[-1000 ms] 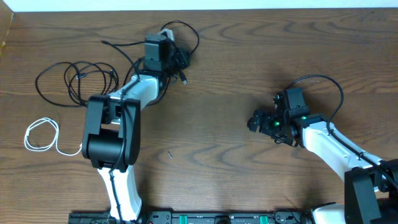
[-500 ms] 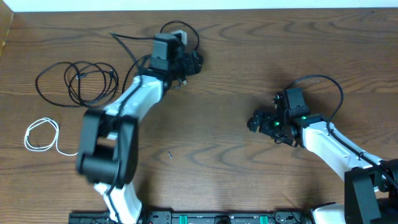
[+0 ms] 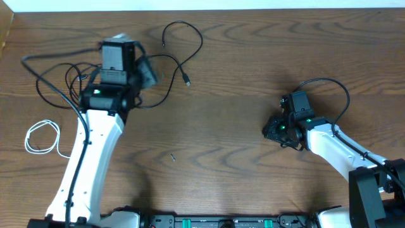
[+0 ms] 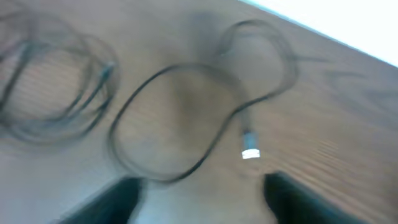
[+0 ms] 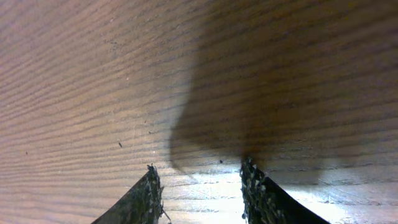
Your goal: Untangle cables
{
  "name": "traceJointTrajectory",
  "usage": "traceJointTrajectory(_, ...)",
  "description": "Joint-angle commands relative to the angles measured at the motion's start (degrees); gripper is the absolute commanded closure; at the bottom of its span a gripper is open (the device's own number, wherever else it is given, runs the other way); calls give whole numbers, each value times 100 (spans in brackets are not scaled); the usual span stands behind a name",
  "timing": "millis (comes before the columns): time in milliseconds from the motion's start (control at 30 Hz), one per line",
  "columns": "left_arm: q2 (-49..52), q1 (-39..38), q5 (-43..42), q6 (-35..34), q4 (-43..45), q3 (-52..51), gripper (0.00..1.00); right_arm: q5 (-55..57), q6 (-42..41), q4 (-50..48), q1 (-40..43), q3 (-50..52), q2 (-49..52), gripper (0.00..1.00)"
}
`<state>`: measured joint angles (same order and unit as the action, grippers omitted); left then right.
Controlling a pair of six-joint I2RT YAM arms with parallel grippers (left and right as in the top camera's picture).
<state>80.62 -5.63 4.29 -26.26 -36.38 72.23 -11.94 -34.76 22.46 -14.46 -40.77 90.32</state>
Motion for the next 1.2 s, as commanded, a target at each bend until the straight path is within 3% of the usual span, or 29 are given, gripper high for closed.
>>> traceJointTrajectory(0, 345, 365, 518, -1316, -192, -122, 91, 83, -37, 136, -28, 341, 365, 59)
traceJointTrajectory(300, 1574, 944, 518, -2594, -221, -243, 92, 85, -35, 177, -28, 341, 365, 55)
traceJointTrajectory(467, 1963, 1196, 518, -2892, -216, -243, 92, 87, -37, 175, -28, 341, 365, 52)
traceJointTrajectory(700, 2618, 1333, 520, -2885, -116, -271, 92, 92, -35, 72, -28, 341, 365, 49)
traceJointTrajectory(933, 3119, 1333, 177, -2503, 730, -269, 93, 90, -35, 107, -28, 341, 365, 48)
traceJointTrajectory(1167, 3150, 1611, 466, -2503, 1196, -269, 92, 94, -35, 109, -28, 341, 365, 45)
